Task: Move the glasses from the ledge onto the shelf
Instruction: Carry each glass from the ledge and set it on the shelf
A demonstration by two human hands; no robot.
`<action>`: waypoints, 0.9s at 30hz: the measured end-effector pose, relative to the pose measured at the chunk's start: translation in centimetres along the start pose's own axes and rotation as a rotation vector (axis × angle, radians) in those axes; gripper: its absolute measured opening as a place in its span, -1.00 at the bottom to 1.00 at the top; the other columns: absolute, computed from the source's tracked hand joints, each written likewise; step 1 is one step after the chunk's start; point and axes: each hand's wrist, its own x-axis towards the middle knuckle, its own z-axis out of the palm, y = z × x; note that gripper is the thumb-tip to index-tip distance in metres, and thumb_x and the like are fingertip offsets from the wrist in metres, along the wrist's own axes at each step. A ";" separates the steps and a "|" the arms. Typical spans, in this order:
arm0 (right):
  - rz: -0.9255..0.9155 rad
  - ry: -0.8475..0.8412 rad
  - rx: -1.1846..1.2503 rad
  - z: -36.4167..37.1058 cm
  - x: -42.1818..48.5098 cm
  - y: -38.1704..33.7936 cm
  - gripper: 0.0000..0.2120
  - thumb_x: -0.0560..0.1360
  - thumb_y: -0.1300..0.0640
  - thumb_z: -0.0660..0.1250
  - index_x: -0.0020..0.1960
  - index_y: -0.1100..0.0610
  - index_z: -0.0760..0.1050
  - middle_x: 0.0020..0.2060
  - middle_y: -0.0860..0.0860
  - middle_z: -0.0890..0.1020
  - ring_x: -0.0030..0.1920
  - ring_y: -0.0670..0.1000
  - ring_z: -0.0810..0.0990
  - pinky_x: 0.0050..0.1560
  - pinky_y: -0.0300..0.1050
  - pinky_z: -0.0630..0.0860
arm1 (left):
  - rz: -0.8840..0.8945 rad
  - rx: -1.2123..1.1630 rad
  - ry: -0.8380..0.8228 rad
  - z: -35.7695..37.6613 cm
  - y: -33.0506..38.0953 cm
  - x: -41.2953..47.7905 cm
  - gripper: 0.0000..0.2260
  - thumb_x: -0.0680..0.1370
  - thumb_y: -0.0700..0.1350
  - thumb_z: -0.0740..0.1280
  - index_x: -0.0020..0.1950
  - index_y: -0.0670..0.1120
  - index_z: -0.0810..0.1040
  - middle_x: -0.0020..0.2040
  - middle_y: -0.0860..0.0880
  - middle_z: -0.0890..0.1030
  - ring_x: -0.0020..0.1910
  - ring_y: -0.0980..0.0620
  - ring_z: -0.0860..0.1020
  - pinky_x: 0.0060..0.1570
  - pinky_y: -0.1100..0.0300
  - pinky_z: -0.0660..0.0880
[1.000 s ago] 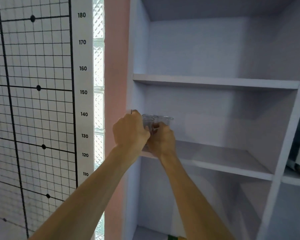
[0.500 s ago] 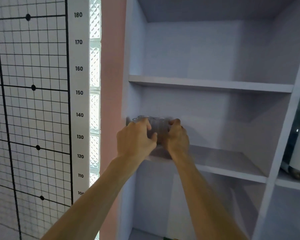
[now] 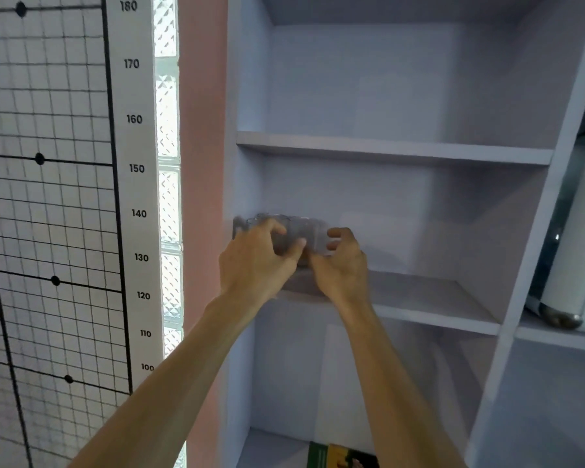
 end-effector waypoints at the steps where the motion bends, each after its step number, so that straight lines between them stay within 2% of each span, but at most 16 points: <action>1: 0.008 0.010 0.030 -0.6 -0.8 0.3 -0.38 0.44 -0.11 0.52 0.42 0.05 0.45 0.29 0.07 0.62 0.23 0.13 0.63 0.23 0.12 0.60 | -0.012 -0.079 0.008 -0.2 0.0 -0.2 -0.62 0.47 0.34 0.37 0.12 0.13 0.62 -0.23 0.21 0.66 -0.02 0.04 0.66 0.02 0.05 0.58; 3: 0.006 0.049 0.086 -2.1 -2.5 1.1 -0.40 0.41 -0.15 0.54 0.39 -0.03 0.49 0.27 -0.03 0.61 0.19 0.04 0.63 0.19 0.03 0.62 | -0.041 -0.250 -0.008 -0.2 0.1 -0.7 -0.55 0.38 0.46 0.32 0.07 0.19 0.62 -0.34 0.31 0.65 -0.09 0.15 0.66 0.00 0.11 0.57; 4: -0.004 0.066 0.102 -2.9 -3.5 1.5 -0.40 0.40 -0.15 0.55 0.39 -0.07 0.49 0.26 -0.08 0.60 0.17 0.00 0.63 0.15 -0.05 0.62 | -0.047 -0.337 -0.043 0.1 0.3 -1.0 -0.54 0.35 0.49 0.32 0.05 0.22 0.62 -0.30 0.35 0.67 -0.09 0.19 0.67 0.05 0.10 0.59; 6: -0.017 0.085 0.111 -4.7 -5.2 2.1 -0.37 0.40 -0.15 0.56 0.42 -0.12 0.47 0.25 -0.12 0.58 0.12 -0.07 0.66 0.04 -0.16 0.62 | -0.042 -0.491 -0.145 1.2 1.4 -1.9 -0.49 0.32 0.49 0.36 0.11 0.22 0.64 -0.08 0.28 0.74 0.03 0.20 0.69 0.22 -0.01 0.59; 8: -0.019 0.127 0.071 -6.8 -6.7 3.0 -0.37 0.42 -0.14 0.56 0.43 -0.14 0.45 0.24 -0.12 0.61 0.08 -0.10 0.68 0.03 -0.15 0.64 | -0.003 -0.557 -0.231 2.8 3.0 -3.1 -0.44 0.32 0.46 0.37 0.15 0.15 0.65 0.09 0.21 0.73 0.15 0.20 0.66 0.30 0.01 0.55; 10: -0.017 0.192 -0.004 -9.3 -8.0 4.1 -0.40 0.43 -0.17 0.54 0.41 -0.13 0.48 0.24 -0.13 0.63 0.15 -0.13 0.63 0.12 -0.12 0.62 | 0.055 -0.554 -0.274 4.2 5.2 -4.9 -0.48 0.34 0.45 0.36 0.12 0.14 0.66 0.11 0.23 0.71 0.18 0.19 0.63 0.30 0.03 0.54; 11: -0.014 0.225 -0.048 -10.6 -8.7 4.7 -0.43 0.43 -0.20 0.53 0.39 -0.12 0.50 0.25 -0.15 0.63 0.17 -0.17 0.58 0.12 -0.19 0.57 | 0.076 -0.550 -0.288 4.8 6.2 -5.9 -0.51 0.36 0.44 0.35 0.11 0.15 0.66 0.11 0.25 0.70 0.18 0.19 0.61 0.27 0.04 0.54; 13: 0.005 0.288 -0.123 -13.6 -10.1 6.0 -0.47 0.41 -0.25 0.51 0.32 -0.12 0.56 0.25 -0.18 0.63 0.13 -0.23 0.52 -0.01 -0.38 0.43 | 0.113 -0.561 -0.325 6.1 8.1 -8.2 -0.52 0.38 0.41 0.35 0.13 0.13 0.65 0.11 0.25 0.68 0.15 0.19 0.58 0.21 0.07 0.54; 15: 0.047 0.340 -0.162 -16.9 -11.5 7.4 -0.49 0.39 -0.28 0.51 0.28 -0.12 0.58 0.22 -0.19 0.64 0.10 -0.25 0.50 -0.09 -0.43 0.37 | 0.159 -0.583 -0.374 7.5 10.4 -10.6 -0.50 0.38 0.39 0.36 0.20 0.15 0.62 0.14 0.22 0.65 0.13 0.18 0.57 0.14 0.12 0.55; 16: 0.075 0.364 -0.173 -18.5 -12.4 8.1 -0.49 0.38 -0.29 0.52 0.27 -0.14 0.57 0.21 -0.20 0.63 0.11 -0.25 0.49 -0.07 -0.41 0.39 | 0.179 -0.604 -0.409 8.3 11.7 -11.9 -0.48 0.38 0.39 0.37 0.25 0.16 0.58 0.16 0.21 0.64 0.11 0.21 0.58 0.08 0.16 0.55; 18: 0.124 0.422 -0.201 -22.1 -14.5 9.5 -0.46 0.37 -0.30 0.52 0.28 -0.15 0.55 0.21 -0.20 0.60 0.16 -0.20 0.51 0.05 -0.22 0.54 | 0.200 -0.651 -0.490 9.8 14.7 -14.6 -0.44 0.42 0.39 0.39 0.36 0.20 0.48 0.19 0.23 0.61 0.02 0.29 0.59 -0.04 0.24 0.53; 20: 0.154 0.486 -0.264 -26.2 -17.1 11.0 -0.43 0.38 -0.31 0.50 0.32 -0.13 0.52 0.26 -0.16 0.61 0.24 -0.10 0.56 0.15 -0.10 0.54 | 0.222 -0.664 -0.574 11.4 18.4 -17.8 -0.47 0.48 0.35 0.39 0.39 0.20 0.44 0.17 0.22 0.60 -0.05 0.27 0.60 -0.07 0.21 0.54; 22: 0.202 0.529 -0.331 -30.8 -20.3 12.4 -0.42 0.39 -0.32 0.48 0.34 -0.13 0.51 0.28 -0.13 0.61 0.27 -0.06 0.57 0.14 -0.13 0.48 | 0.246 -0.653 -0.654 12.9 22.4 -21.7 -0.58 0.52 0.31 0.39 0.30 0.17 0.51 0.13 0.19 0.62 -0.02 0.22 0.61 -0.01 0.11 0.58; 24: 0.279 0.568 -0.361 -35.8 -24.2 14.0 -0.42 0.41 -0.31 0.48 0.36 -0.15 0.49 0.30 -0.11 0.60 0.27 -0.04 0.59 0.19 -0.07 0.52 | 0.278 -0.637 -0.747 14.1 26.6 -26.4 -0.69 0.53 0.30 0.37 0.13 0.14 0.59 0.06 0.17 0.63 0.05 0.13 0.61 0.02 0.09 0.56; 27: 0.353 0.628 -0.428 -43.4 -31.1 16.4 -0.43 0.44 -0.26 0.48 0.39 -0.12 0.48 0.30 -0.10 0.58 0.28 0.00 0.58 0.22 0.00 0.55 | 0.322 -0.666 -0.886 15.2 33.3 -34.9 -0.62 0.45 0.37 0.30 0.04 0.13 0.61 0.05 0.13 0.66 0.06 0.12 0.61 0.03 0.05 0.57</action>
